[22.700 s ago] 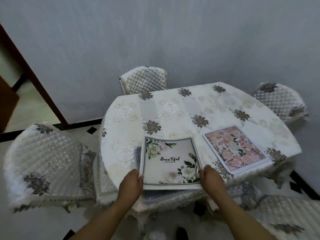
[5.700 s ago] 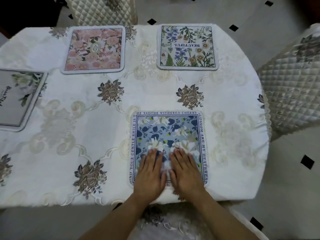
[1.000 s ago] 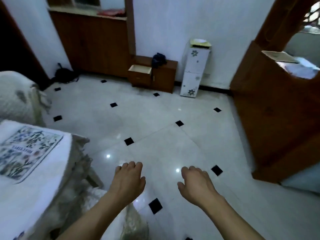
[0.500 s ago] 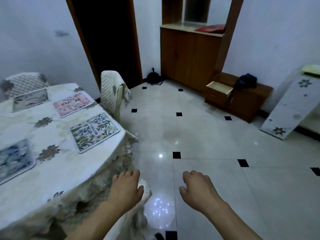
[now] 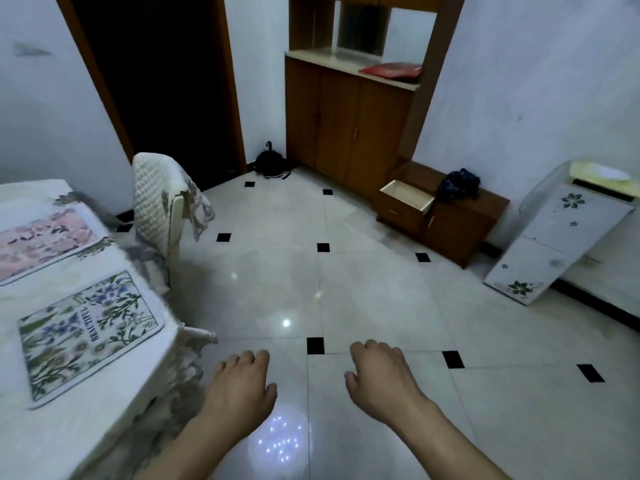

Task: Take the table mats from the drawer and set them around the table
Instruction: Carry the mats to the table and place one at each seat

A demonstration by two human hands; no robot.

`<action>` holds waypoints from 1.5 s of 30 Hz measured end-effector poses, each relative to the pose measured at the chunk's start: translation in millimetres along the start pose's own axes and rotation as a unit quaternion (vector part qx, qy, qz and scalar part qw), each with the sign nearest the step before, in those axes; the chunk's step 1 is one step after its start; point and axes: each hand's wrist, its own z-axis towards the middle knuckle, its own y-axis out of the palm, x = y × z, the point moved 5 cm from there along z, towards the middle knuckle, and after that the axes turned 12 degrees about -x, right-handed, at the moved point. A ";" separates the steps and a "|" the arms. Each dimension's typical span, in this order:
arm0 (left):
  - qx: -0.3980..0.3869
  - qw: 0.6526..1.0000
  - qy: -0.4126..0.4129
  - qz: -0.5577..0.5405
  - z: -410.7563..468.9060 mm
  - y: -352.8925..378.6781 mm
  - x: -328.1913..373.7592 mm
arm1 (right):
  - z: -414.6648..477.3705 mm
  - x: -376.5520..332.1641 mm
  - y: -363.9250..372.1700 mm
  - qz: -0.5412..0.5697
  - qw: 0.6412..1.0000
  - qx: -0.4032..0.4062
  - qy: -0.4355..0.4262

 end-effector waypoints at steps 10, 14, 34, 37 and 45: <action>-0.009 0.983 -0.180 -0.043 107.3 -34.9 -37.2 | 198.6 8.3 -29.2 -0.040 0.983 -0.067 -0.168; -0.016 0.948 -0.299 -0.105 117.4 -45.6 -61.9 | 274.9 -20.8 -47.8 -0.068 0.953 -0.091 -0.282; -0.009 0.817 -0.525 -0.238 138.6 -4.8 -319.7 | 498.1 -337.9 -8.3 -0.189 0.837 -0.171 -0.484; -0.019 0.789 -0.548 -0.277 138.8 8.9 -350.3 | 532.3 -379.2 5.8 -0.182 0.828 -0.193 -0.495; 0.009 0.567 -0.652 -0.502 145.5 71.5 -362.8 | 604.2 -501.1 85.0 -0.247 0.758 -0.239 -0.554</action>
